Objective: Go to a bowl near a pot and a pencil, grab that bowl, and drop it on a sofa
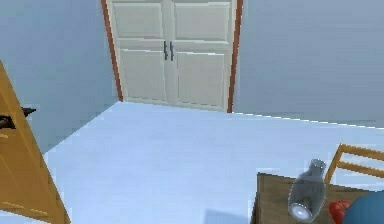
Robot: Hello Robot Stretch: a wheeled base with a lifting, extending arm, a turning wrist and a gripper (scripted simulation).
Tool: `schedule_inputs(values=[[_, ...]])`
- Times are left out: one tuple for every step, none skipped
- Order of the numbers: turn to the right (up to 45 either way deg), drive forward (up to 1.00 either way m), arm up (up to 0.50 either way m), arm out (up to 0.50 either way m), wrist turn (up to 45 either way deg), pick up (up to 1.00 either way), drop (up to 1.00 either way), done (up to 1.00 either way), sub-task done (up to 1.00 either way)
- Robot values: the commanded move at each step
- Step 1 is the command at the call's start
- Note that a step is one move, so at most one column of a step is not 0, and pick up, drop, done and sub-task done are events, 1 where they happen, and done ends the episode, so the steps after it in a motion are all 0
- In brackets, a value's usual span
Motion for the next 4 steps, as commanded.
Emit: schedule_inputs(values=[[0.0, 0.0, 0.0, 0.0, -45.0, 0.0, 0.0, 0.0, 0.0], [0.0, 0.0, 0.0, 0.0, -45.0, 0.0, 0.0, 0.0, 0.0], [0.0, 0.0, 0.0, 0.0, -18.0, 0.0, 0.0, 0.0, 0.0], [0.0, 0.0, 0.0, -0.16, 0.0, 0.0, 0.0, 0.0, 0.0]])
